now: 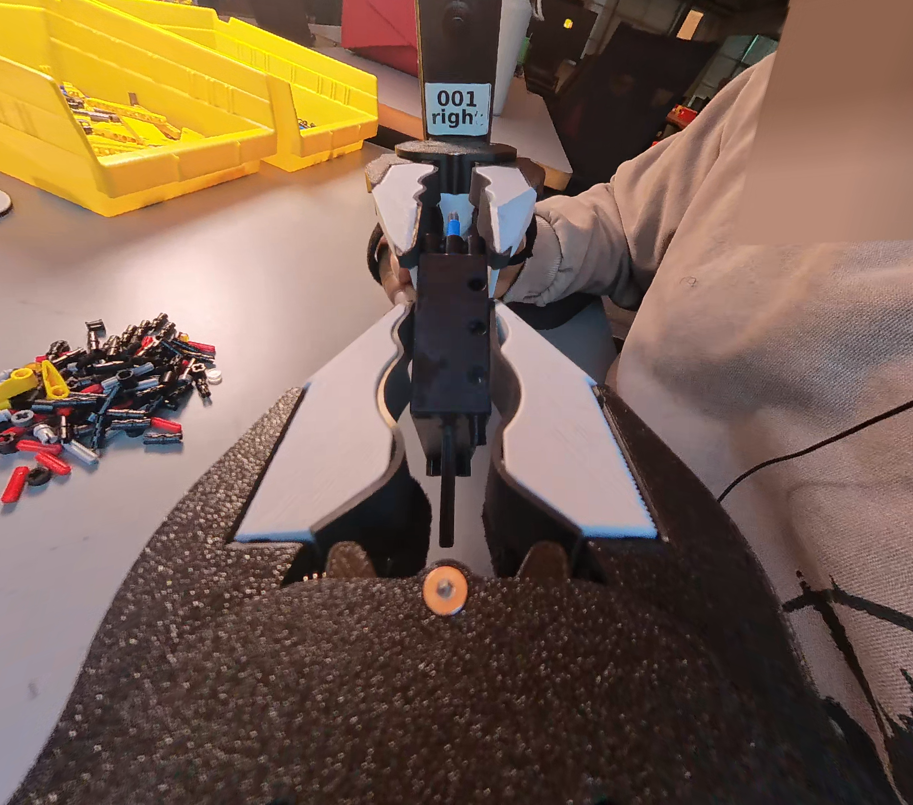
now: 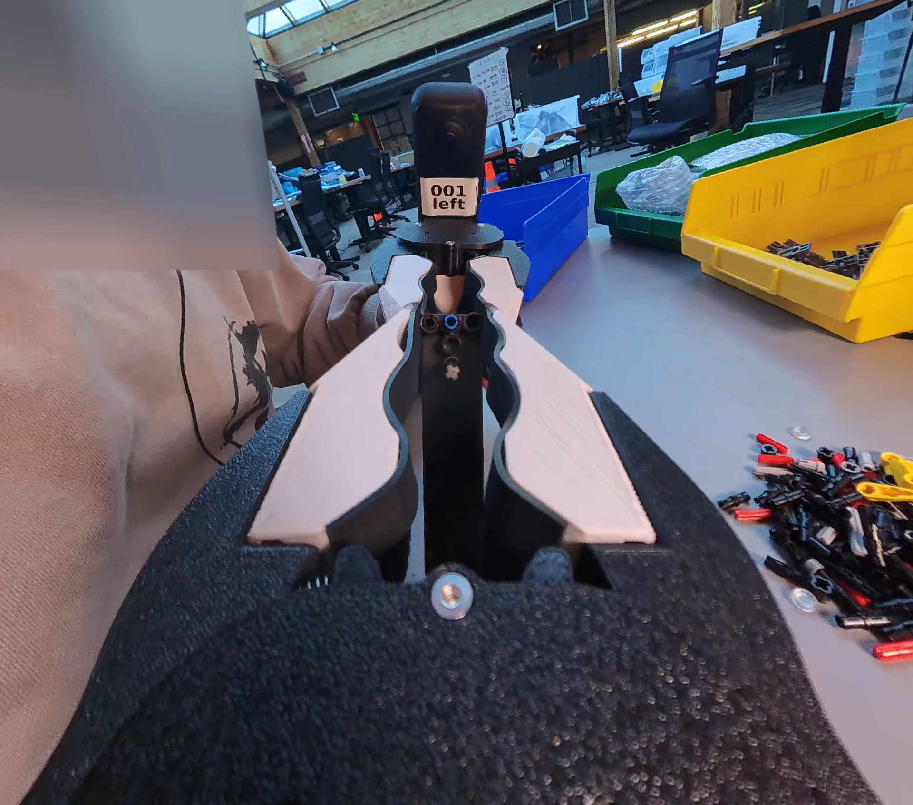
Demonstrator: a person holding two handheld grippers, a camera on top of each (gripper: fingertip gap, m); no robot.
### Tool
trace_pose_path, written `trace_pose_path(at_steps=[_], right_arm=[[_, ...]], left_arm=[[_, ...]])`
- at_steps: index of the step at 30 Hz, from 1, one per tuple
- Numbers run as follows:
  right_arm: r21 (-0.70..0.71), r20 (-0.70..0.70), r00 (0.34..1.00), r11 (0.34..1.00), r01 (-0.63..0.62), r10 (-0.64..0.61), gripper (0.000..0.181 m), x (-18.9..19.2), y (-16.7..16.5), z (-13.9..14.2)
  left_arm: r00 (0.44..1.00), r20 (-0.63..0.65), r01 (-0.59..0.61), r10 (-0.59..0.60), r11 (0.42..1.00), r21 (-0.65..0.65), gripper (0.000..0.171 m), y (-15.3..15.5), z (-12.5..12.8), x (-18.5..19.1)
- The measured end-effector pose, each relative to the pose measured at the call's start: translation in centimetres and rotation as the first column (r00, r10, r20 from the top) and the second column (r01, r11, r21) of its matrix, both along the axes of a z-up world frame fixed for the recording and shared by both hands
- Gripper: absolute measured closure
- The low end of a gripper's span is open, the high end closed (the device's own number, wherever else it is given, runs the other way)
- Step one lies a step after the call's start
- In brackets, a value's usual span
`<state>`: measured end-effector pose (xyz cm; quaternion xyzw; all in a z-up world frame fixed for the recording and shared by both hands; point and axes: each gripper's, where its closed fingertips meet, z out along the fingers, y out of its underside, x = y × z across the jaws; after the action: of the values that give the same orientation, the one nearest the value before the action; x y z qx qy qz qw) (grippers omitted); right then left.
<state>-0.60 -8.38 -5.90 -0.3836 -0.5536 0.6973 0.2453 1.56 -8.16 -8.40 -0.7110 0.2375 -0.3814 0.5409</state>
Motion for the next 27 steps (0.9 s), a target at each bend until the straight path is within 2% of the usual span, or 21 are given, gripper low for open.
trace_pose_path(at_steps=[16, 17, 18, 19, 20, 21, 23, 24, 26, 27], right_arm=[[0.088, 0.060, 0.996, 0.994, -0.065, 0.060, 0.162, 1.4, -0.1, -1.5], [0.052, -0.009, 1.000, 0.999, -0.011, 0.012, 0.181, 2.2, 1.3, -0.6], [-0.017, -0.016, 0.999, 0.999, 0.043, -0.043, 0.181, 3.0, 4.1, 0.4], [0.057, -0.016, 0.996, 0.995, 0.086, -0.086, 0.181, 3.1, 4.8, 0.1], [0.110, -0.010, 0.998, 0.992, 0.068, -0.067, 0.181, 2.8, 3.3, -0.6], [0.142, -0.016, 0.999, 0.989, 0.047, -0.045, 0.181, 2.2, 1.8, -1.1], [0.150, 0.001, 0.999, 0.987, 0.047, -0.048, 0.181, 1.7, 2.2, -0.9], [0.144, -0.015, 0.997, 0.987, 0.078, -0.077, 0.171, 1.6, 3.0, -0.2], [0.236, 0.019, 0.997, 0.969, 0.074, -0.081, 0.137, 1.4, 2.6, -0.8], [0.303, 0.041, 0.996, 0.951, 0.061, -0.077, 0.132, 1.3, 2.0, -1.5]], left_arm=[[0.998, -0.045, 0.037, -0.038, 0.999, -0.026, 0.143, -1.0, -0.7, -0.2], [1.000, 0.008, -0.016, 0.016, 1.000, -0.018, 0.144, -0.8, 0.0, -2.0], [0.995, 0.041, -0.091, 0.092, 0.996, -0.013, 0.145, -0.6, 0.3, -4.6], [0.995, 0.012, -0.097, 0.097, 0.995, -0.006, 0.144, -0.8, -0.1, -4.9], [0.997, -0.055, -0.062, 0.062, 0.998, -0.001, 0.144, -0.8, -0.9, -3.5], [0.994, -0.104, -0.020, 0.020, 1.000, -0.005, 0.144, -0.7, -1.5, -1.9], [0.993, -0.121, -0.007, 0.006, 1.000, -0.004, 0.144, -0.2, -1.3, -1.6], [0.990, -0.139, -0.007, 0.006, 1.000, -0.005, 0.144, -0.1, -1.3, -1.8], [0.973, -0.231, -0.023, 0.020, 1.000, -0.010, 0.144, 0.3, -2.4, -1.9], [0.963, -0.271, -0.010, 0.007, 1.000, -0.011, 0.144, 0.2, -2.9, -1.4]])
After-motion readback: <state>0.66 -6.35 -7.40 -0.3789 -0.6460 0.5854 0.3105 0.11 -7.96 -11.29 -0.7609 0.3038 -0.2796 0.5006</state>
